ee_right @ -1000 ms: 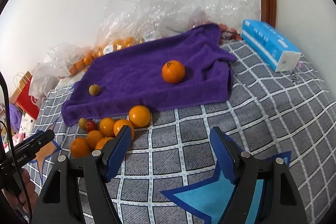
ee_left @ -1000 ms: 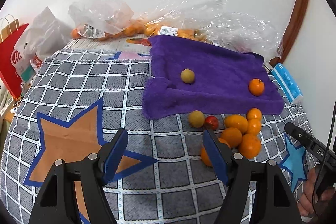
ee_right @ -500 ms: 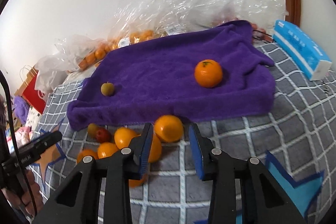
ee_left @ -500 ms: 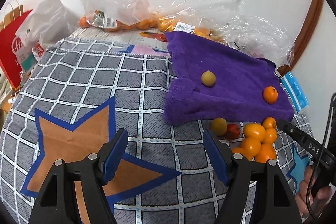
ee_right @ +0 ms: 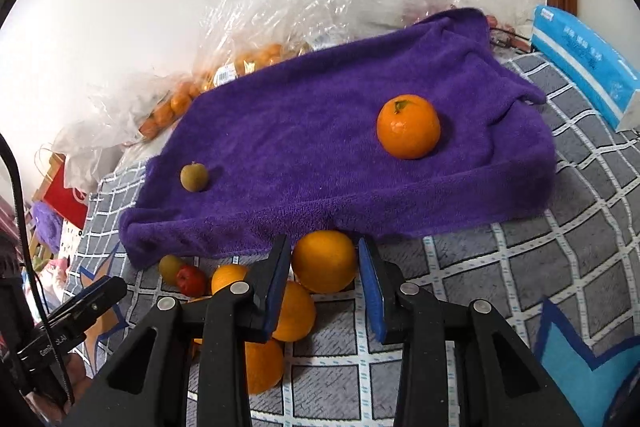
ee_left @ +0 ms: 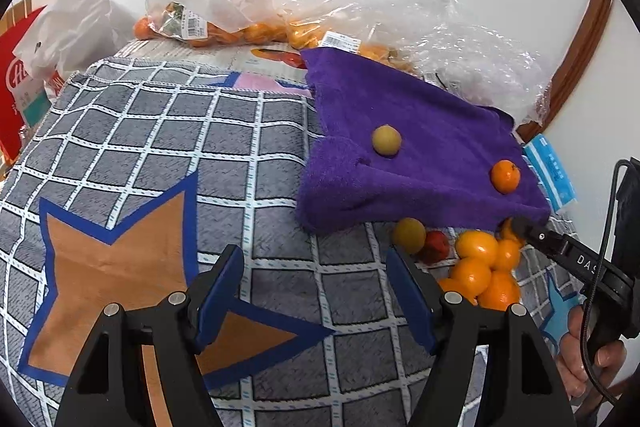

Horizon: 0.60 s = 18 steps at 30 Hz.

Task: Organize fruits
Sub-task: 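Move the right tool back toward the oranges beside the towel, then grasp another orange with the right gripper while the left gripper grasps a large orange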

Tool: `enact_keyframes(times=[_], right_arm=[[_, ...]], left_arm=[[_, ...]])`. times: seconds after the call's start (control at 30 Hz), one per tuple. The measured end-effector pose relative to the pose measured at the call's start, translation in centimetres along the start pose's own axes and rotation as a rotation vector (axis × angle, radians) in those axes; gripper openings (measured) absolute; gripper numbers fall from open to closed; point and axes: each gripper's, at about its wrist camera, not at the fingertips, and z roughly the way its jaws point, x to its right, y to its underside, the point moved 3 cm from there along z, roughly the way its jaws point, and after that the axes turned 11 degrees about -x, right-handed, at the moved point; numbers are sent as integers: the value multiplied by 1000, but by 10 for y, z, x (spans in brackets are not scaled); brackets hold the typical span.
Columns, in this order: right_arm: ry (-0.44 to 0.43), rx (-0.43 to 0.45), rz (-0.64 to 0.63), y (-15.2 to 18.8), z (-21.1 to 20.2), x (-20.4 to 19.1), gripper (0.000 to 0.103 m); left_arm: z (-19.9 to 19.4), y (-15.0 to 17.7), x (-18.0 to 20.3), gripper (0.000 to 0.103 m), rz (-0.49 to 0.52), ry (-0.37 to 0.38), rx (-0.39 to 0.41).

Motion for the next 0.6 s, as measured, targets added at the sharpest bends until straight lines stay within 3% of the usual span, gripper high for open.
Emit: enact_keyframes(times=[0.23, 0.4, 0.6], right_arm=[[175, 65, -79, 21, -31, 19, 35], [201, 37, -110, 36, -32, 28, 35], [183, 35, -111, 43, -29, 34, 35]], left_arm=[[-5, 11, 32, 71, 93, 77, -10], [5, 25, 67, 71, 214, 68, -45], [24, 28, 79, 69, 242, -1, -90]])
